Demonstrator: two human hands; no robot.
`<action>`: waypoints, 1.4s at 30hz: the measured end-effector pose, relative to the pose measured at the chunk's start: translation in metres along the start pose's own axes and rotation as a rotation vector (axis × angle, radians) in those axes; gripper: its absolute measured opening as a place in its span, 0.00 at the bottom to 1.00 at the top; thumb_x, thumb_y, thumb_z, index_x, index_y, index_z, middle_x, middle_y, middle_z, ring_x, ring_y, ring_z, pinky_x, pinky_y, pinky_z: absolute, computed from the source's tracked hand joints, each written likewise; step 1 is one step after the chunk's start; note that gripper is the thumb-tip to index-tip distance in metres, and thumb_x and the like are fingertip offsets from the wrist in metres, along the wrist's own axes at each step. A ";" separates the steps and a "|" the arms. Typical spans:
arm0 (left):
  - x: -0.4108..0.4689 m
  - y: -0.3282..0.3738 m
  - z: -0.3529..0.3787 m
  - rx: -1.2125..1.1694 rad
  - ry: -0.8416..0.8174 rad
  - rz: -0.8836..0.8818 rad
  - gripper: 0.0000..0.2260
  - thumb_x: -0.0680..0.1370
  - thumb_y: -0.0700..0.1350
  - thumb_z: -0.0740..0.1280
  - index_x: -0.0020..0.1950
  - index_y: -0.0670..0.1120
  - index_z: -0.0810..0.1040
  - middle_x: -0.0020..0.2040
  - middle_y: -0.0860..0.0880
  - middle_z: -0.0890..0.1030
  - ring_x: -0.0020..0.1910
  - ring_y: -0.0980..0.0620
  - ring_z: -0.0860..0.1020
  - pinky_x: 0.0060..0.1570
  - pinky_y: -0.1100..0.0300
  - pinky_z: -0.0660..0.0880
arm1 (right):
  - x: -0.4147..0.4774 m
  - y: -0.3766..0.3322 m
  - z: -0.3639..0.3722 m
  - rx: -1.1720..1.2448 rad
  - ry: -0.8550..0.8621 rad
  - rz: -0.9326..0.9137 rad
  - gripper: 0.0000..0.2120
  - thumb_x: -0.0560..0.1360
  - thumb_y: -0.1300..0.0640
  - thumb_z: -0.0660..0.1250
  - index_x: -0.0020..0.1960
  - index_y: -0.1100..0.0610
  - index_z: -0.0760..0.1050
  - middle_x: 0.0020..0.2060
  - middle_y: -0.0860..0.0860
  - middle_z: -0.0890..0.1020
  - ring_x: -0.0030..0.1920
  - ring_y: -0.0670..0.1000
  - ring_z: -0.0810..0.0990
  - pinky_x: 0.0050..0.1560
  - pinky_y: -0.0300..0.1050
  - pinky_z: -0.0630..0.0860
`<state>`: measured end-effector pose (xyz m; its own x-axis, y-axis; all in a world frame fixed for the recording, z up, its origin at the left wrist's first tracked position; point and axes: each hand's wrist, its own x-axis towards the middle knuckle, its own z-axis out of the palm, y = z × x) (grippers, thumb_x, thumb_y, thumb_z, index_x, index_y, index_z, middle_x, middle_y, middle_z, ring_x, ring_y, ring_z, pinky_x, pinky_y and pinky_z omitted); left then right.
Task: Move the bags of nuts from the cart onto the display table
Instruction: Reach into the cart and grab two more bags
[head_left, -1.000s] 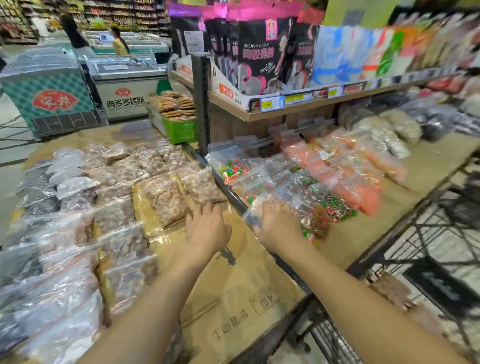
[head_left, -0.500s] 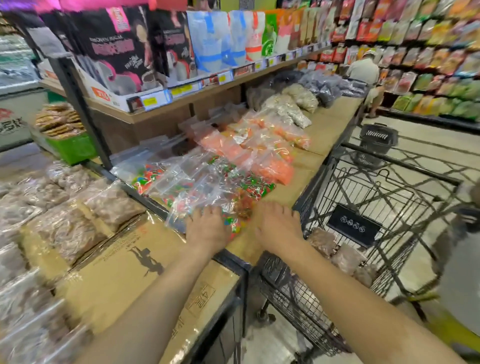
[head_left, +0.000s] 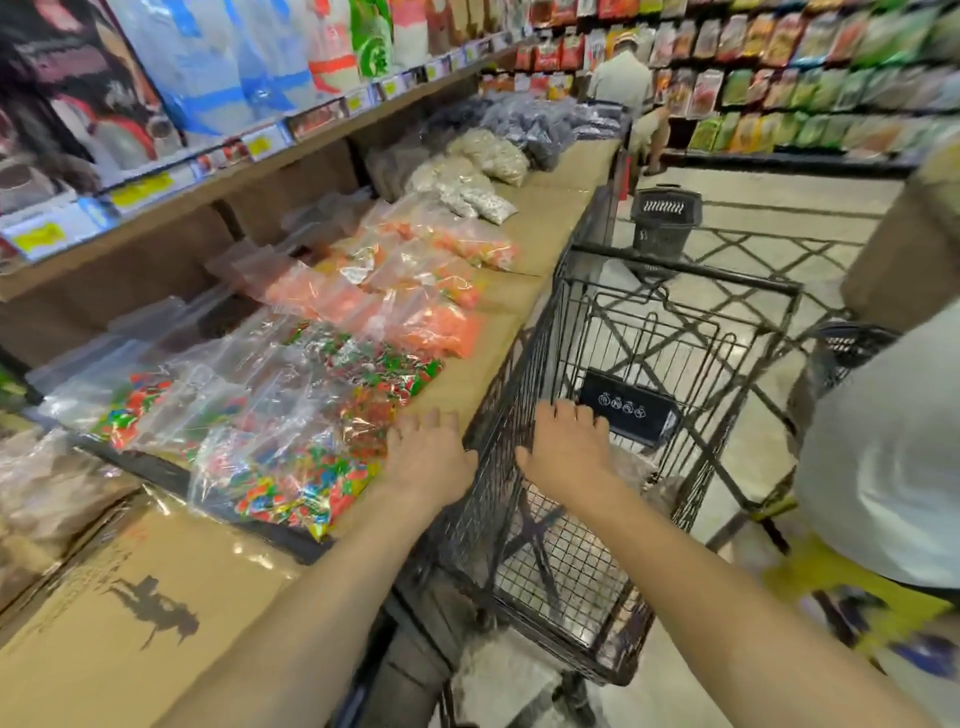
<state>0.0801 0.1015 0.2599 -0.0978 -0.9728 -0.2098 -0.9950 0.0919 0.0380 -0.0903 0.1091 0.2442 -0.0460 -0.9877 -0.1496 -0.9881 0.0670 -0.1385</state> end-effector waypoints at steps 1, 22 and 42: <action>0.007 0.008 0.002 0.002 -0.005 0.012 0.29 0.84 0.57 0.61 0.82 0.45 0.63 0.81 0.43 0.66 0.81 0.37 0.61 0.79 0.41 0.59 | 0.004 0.008 0.001 0.012 -0.006 0.017 0.34 0.83 0.40 0.64 0.82 0.57 0.61 0.78 0.59 0.69 0.77 0.63 0.68 0.77 0.64 0.66; 0.217 0.115 0.055 0.009 -0.184 0.366 0.26 0.85 0.53 0.60 0.81 0.45 0.66 0.80 0.43 0.69 0.80 0.39 0.64 0.79 0.37 0.61 | 0.139 0.112 0.053 0.049 -0.159 0.398 0.36 0.81 0.38 0.68 0.81 0.56 0.63 0.74 0.58 0.72 0.76 0.62 0.70 0.78 0.65 0.66; 0.331 0.167 0.183 0.146 -0.480 0.388 0.26 0.84 0.52 0.60 0.81 0.44 0.64 0.80 0.43 0.68 0.79 0.39 0.64 0.77 0.37 0.61 | 0.228 0.169 0.160 0.116 -0.419 0.496 0.40 0.84 0.38 0.60 0.85 0.62 0.52 0.82 0.64 0.62 0.82 0.67 0.59 0.80 0.68 0.59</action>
<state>-0.1217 -0.1667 0.0179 -0.4149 -0.6623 -0.6239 -0.8747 0.4792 0.0729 -0.2442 -0.0822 0.0304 -0.4080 -0.6983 -0.5881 -0.8410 0.5382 -0.0556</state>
